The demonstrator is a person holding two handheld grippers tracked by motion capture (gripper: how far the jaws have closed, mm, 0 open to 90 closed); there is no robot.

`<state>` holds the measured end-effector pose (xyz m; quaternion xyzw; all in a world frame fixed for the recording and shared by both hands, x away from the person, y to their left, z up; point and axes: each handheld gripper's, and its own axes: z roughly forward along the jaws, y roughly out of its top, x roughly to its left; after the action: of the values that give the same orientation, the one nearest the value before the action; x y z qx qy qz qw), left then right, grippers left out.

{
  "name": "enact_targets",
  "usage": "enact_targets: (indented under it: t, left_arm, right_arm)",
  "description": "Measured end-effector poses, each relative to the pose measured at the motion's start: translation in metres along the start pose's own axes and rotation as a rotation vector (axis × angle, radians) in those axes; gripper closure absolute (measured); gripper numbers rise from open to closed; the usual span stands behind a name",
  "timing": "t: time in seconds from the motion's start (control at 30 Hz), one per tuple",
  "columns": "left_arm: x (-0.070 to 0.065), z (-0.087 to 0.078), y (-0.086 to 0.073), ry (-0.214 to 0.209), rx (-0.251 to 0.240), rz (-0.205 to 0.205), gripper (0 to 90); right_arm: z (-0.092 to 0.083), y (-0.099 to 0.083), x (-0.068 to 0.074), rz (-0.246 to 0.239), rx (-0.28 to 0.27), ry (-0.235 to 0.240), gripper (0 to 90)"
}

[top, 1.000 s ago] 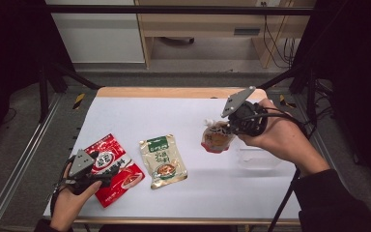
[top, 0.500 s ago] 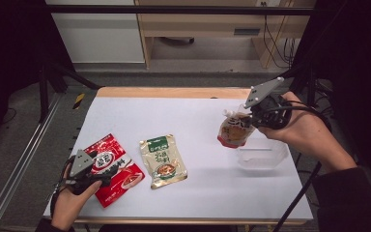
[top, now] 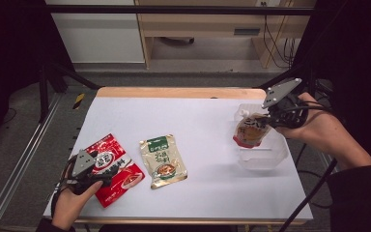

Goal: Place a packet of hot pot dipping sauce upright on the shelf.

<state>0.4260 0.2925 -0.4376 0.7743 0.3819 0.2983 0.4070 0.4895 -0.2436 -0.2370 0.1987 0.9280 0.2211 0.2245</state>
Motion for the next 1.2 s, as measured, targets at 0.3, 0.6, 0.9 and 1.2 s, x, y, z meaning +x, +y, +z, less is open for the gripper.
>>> enact_targets:
  t: [0.3, 0.6, 0.9, 1.2]
  left_arm:
    - [-0.001, 0.000, 0.000, -0.002, 0.001, 0.009, 8.7]
    - [-0.003, 0.002, 0.000, -0.007, 0.011, 0.031, 8.9]
    - [-0.003, 0.002, 0.000, -0.009, 0.017, 0.039, 8.9]
    - [-0.004, 0.002, 0.000, -0.011, 0.018, 0.040, 8.9]
  right_arm:
    - [-0.001, -0.020, -0.011, 0.002, 0.018, -0.011, 90.0]
    - [0.003, -0.032, -0.012, 0.013, 0.025, -0.007, 90.0]
    - [0.011, -0.042, -0.008, 0.007, 0.037, 0.027, 90.0]
    - [0.018, -0.048, -0.004, -0.012, 0.038, 0.051, 90.0]
